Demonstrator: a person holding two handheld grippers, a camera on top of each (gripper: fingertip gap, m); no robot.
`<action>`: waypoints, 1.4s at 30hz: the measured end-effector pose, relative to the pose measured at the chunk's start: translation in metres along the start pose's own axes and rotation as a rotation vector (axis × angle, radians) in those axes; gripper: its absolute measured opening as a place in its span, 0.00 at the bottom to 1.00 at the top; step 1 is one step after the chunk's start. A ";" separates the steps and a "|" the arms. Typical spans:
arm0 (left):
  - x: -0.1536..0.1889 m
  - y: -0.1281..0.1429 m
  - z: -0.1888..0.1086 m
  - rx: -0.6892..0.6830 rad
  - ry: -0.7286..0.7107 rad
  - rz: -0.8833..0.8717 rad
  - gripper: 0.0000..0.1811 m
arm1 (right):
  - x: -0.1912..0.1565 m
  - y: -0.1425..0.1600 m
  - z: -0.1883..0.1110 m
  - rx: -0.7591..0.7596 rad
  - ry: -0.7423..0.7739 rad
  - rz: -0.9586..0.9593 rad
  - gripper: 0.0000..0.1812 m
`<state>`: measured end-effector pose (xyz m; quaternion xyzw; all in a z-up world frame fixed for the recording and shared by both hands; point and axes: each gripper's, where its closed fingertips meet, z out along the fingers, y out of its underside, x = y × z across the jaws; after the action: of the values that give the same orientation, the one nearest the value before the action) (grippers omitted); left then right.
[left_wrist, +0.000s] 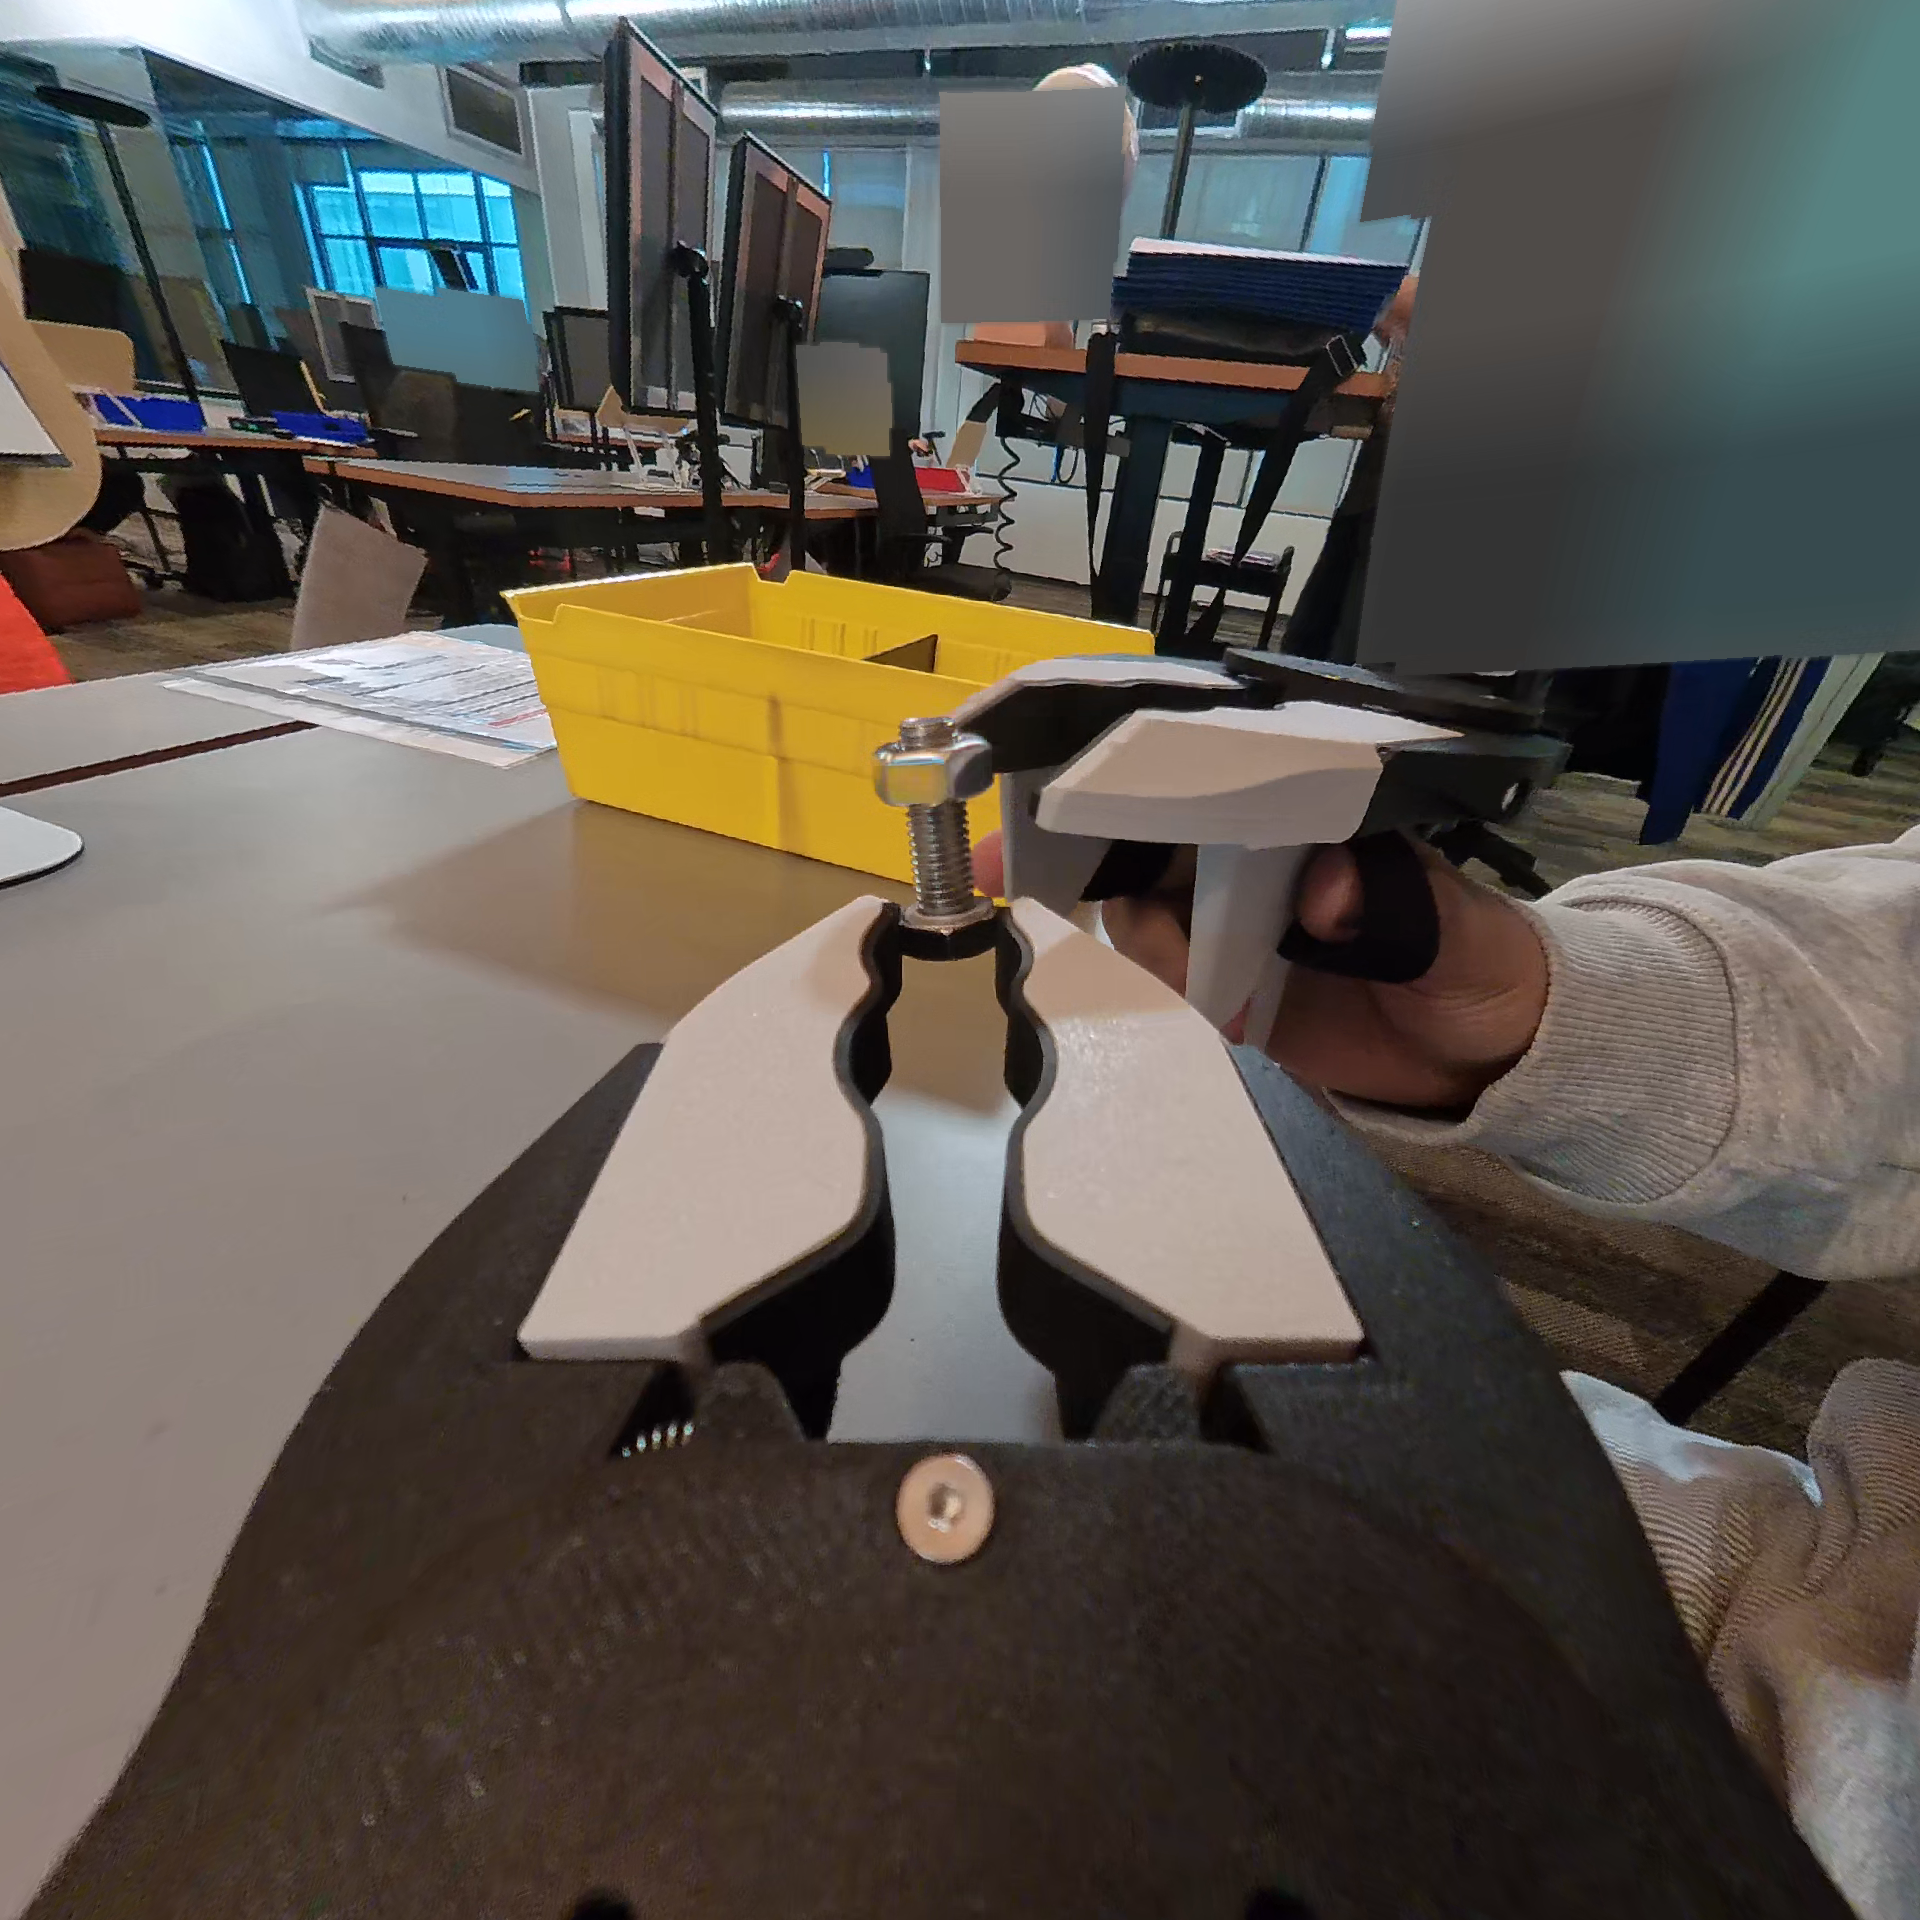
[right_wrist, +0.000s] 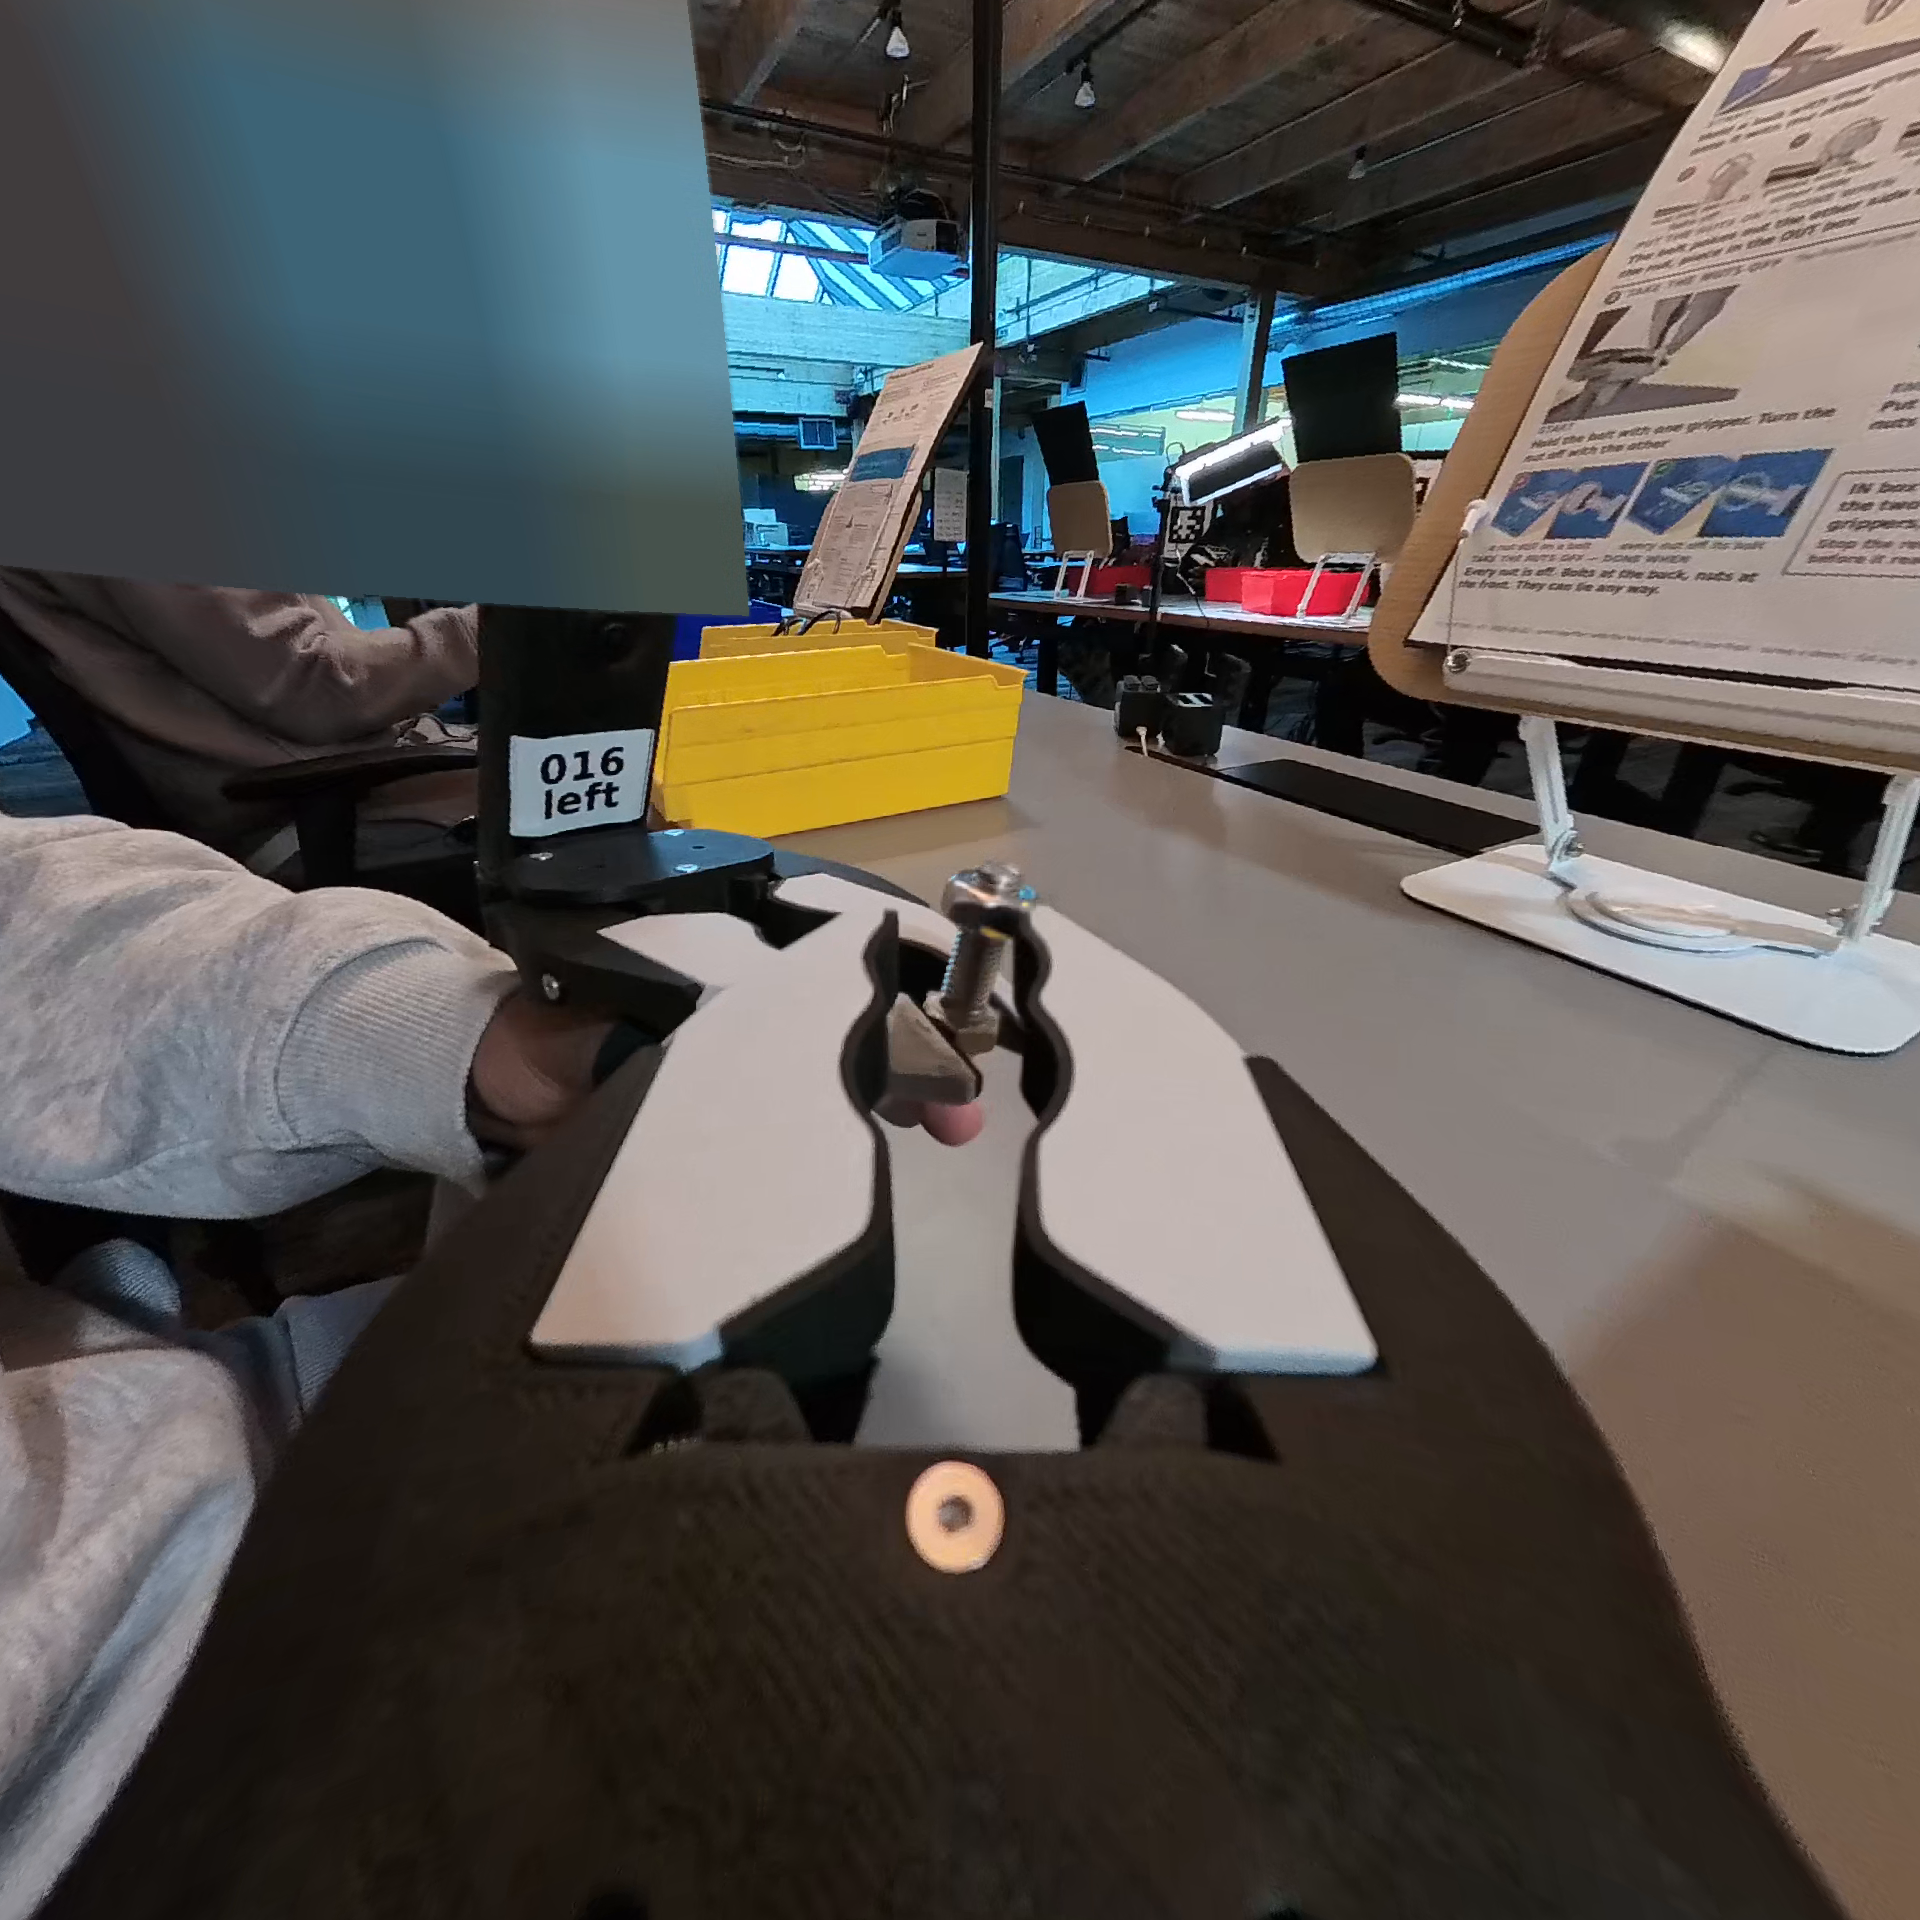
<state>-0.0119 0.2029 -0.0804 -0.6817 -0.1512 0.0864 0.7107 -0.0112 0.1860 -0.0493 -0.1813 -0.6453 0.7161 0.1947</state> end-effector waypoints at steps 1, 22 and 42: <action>0.001 0.000 0.000 -0.002 0.002 0.006 0.09 | 0.000 0.000 0.000 0.001 -0.001 0.004 0.12; 0.001 0.000 0.000 -0.001 0.002 0.014 0.09 | -0.005 -0.003 0.003 0.040 -0.029 0.024 0.25; 0.012 0.005 0.004 -0.038 0.032 0.087 0.09 | -0.024 0.004 0.014 0.005 -0.075 -0.018 0.33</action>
<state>-0.0011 0.2107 -0.0837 -0.7024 -0.1117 0.1036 0.6953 0.0019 0.1619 -0.0521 -0.1478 -0.6520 0.7222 0.1773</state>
